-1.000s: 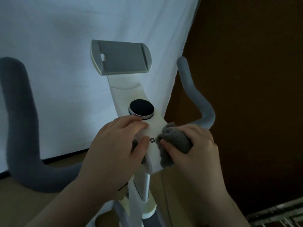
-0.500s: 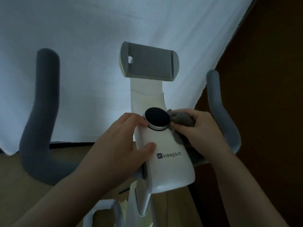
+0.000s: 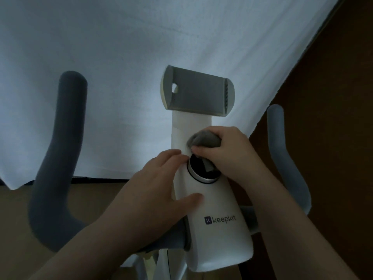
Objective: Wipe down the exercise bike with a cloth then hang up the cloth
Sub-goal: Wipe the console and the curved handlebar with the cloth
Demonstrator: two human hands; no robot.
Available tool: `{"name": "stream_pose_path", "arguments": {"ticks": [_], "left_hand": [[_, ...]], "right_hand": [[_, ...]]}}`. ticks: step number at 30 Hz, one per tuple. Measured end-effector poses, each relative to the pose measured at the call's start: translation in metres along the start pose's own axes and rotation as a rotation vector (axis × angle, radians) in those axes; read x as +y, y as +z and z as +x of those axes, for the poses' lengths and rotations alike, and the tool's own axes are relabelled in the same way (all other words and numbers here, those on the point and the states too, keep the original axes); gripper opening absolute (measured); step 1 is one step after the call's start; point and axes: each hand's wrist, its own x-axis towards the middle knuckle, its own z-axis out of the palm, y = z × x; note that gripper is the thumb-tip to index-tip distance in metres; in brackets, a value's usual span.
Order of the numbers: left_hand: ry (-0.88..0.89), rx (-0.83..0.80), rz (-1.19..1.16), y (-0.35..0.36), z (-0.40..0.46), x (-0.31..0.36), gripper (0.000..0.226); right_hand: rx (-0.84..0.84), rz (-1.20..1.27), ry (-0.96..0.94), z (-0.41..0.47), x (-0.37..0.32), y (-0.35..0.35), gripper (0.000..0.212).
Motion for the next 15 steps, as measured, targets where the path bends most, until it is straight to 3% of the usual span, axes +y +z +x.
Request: {"name": "stream_pose_path", "arguments": {"ticks": [4,8,12,15], "left_hand": [[-0.003,0.005,0.009,0.001,-0.002,0.0,0.074],[0.039,0.035,-0.006,0.002,-0.001,0.0,0.07],[0.02,0.023,0.037,0.003,-0.001,0.001,0.074],[0.017,0.015,0.063,0.002,-0.003,0.001,0.073]], "right_hand": [[0.15,-0.136,-0.009,0.009,-0.003,0.007,0.025],[0.062,-0.103,-0.067,0.005,-0.012,0.018,0.018],[0.158,-0.086,0.045,0.017,-0.004,0.009,0.023],[0.126,0.058,0.128,-0.003,0.004,0.004,0.023]]}}
